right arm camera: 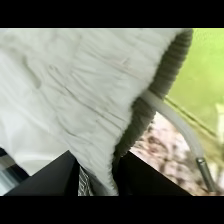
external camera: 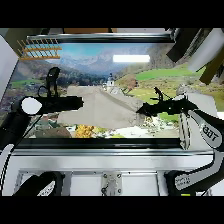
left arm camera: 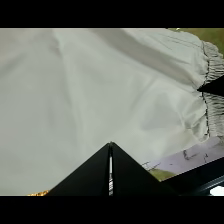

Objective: Fold the clothes and pants, and hang the long-sleeved shirts on hangers.

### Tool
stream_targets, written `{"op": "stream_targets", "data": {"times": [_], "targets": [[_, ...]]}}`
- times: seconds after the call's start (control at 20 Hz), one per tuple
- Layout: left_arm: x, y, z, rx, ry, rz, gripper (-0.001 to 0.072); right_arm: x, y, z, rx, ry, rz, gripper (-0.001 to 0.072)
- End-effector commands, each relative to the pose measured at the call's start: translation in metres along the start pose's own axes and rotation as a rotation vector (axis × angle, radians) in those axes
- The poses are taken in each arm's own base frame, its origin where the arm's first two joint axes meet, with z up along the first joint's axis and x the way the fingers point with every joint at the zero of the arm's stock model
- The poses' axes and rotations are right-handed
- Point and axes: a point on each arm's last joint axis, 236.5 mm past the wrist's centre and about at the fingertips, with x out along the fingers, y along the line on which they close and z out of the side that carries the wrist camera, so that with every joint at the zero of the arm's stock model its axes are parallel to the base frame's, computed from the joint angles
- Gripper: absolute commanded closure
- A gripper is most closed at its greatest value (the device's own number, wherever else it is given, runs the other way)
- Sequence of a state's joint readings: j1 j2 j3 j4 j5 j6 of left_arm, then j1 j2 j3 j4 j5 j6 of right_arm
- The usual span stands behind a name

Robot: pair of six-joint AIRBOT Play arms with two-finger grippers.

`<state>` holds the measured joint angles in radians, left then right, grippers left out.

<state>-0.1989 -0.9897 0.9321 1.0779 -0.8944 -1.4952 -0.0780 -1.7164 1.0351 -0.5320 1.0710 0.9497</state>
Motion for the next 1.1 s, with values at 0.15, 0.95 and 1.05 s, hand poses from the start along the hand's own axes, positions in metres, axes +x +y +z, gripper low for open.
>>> {"op": "stream_targets", "data": {"times": [0.15, 0.95, 1.05], "targets": [[0.000, -0.001, 0.000, 0.003, -0.001, -0.001, 0.0703, -0.001, 0.048, 0.024, -0.100, -0.101, 0.149, 0.0695], [0.000, 0.000, 0.000, 0.004, -0.001, 0.000, 0.0703, -0.435, -0.041, 0.005, 0.405, -0.902, -0.429, 0.0696], [0.000, 0.000, 0.000, 0.004, 0.001, 0.000, 0.0703, -0.437, -0.058, -0.025, 0.503, -0.880, -0.499, 0.0696]]}}
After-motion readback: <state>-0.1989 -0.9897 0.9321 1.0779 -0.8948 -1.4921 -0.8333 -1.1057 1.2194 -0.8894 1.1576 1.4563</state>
